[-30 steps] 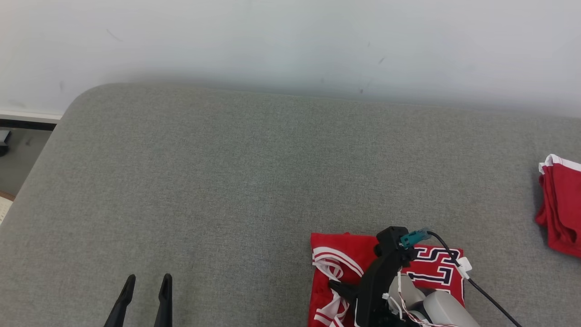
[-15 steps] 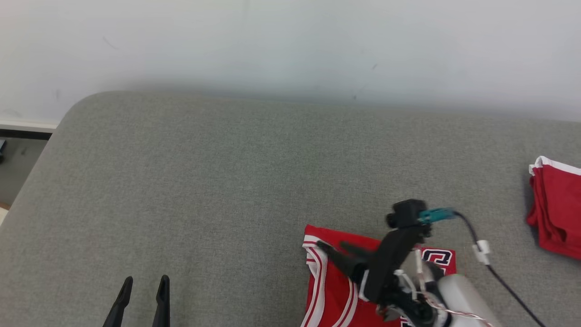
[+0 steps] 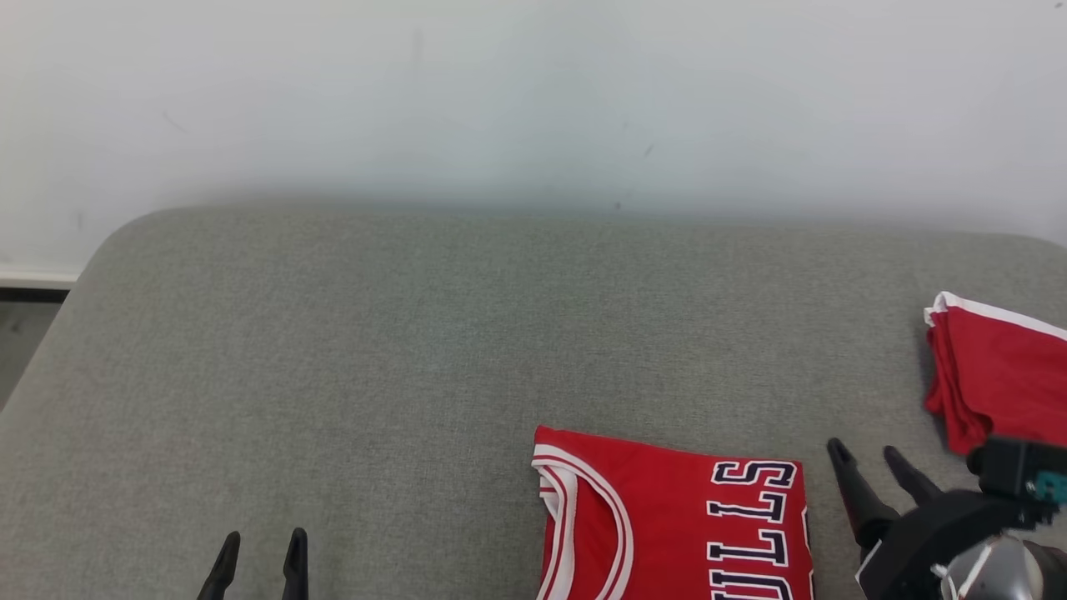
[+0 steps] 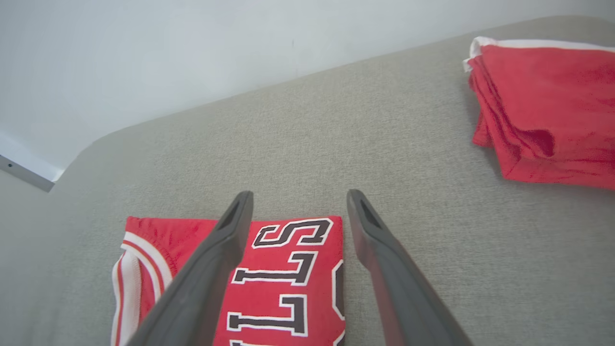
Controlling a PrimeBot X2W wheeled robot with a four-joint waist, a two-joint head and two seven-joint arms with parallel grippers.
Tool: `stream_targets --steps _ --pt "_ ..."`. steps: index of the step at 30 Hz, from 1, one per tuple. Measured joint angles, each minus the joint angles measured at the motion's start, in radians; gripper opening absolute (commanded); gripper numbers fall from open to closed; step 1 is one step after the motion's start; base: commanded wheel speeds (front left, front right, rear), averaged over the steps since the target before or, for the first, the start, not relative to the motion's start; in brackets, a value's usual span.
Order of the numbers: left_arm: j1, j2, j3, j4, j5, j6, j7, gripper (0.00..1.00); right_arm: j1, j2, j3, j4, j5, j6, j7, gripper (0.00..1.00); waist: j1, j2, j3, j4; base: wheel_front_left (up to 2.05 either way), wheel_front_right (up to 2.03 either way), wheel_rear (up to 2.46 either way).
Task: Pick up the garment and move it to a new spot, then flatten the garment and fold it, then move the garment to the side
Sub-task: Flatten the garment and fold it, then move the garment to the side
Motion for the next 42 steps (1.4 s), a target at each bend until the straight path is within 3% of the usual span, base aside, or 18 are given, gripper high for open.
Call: stream_targets --steps 8,14,25,42 --pt "0.0 -0.003 0.027 0.015 0.012 0.009 -0.002 1.0 0.095 0.0 0.039 0.061 -0.081 0.0 -0.363 1.0 0.0 0.0 -0.035 -0.024 0.0 0.0 0.0" --pt "0.008 -0.027 0.062 0.038 0.034 0.017 -0.003 1.0 0.115 -0.022 0.061 0.15 -0.095 0.0 -0.546 1.0 0.0 0.0 -0.069 -0.043 0.0 0.0 0.0" --pt "0.021 -0.029 0.086 0.098 0.054 0.023 -0.003 1.0 0.12 -0.036 0.105 0.248 -0.106 0.0 -0.571 1.0 0.0001 -0.0001 -0.106 -0.077 0.0 0.0 0.0" --pt "0.022 -0.04 0.072 0.12 0.072 0.009 -0.003 1.0 0.107 -0.038 0.148 0.257 -0.087 0.0 -0.543 1.0 0.0001 0.0 -0.099 -0.071 0.0 0.0 0.0"
